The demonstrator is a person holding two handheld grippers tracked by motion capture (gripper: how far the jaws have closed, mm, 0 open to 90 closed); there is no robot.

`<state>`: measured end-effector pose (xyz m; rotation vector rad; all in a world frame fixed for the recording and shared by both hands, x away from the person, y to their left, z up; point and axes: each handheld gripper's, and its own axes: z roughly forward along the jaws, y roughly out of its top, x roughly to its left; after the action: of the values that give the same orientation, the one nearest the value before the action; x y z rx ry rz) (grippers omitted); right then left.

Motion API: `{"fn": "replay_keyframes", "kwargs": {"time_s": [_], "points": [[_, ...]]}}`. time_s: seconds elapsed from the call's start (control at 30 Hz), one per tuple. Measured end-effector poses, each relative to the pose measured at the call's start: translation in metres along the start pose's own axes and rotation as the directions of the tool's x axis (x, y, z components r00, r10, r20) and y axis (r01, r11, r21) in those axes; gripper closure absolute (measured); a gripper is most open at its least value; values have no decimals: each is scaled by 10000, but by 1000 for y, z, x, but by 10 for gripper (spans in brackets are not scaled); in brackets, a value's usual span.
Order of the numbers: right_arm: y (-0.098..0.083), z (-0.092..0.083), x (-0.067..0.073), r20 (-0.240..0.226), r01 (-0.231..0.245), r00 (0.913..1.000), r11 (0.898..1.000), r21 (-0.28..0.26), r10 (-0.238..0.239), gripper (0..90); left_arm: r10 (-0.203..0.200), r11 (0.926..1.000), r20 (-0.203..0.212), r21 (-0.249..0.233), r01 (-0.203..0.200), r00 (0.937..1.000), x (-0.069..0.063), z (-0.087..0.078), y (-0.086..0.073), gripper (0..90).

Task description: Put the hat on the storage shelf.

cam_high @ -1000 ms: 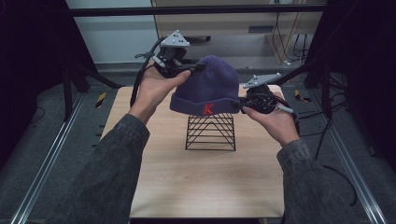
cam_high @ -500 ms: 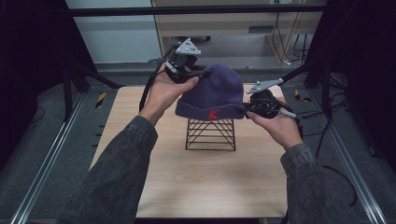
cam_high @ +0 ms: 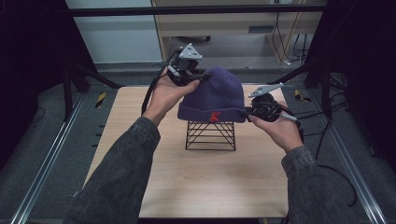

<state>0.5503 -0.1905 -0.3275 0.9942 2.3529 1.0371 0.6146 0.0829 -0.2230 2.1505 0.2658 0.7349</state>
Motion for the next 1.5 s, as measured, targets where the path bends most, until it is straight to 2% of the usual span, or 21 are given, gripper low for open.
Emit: {"fn": "replay_keyframes", "kwargs": {"time_s": [0.6,0.93,1.5], "points": [[-10,5,6,-228,19,9997,9999,148,-15,746,-74,9999,134,102,72,9999,-6,4,-19,792],[-11,6,9,-207,189,9996,9994,295,-183,744,-111,9999,177,99,109,9998,-8,4,-23,791],[-21,13,10,-318,95,9995,9990,431,-81,739,-68,9998,351,195,61,9994,-14,11,-33,791]]}}
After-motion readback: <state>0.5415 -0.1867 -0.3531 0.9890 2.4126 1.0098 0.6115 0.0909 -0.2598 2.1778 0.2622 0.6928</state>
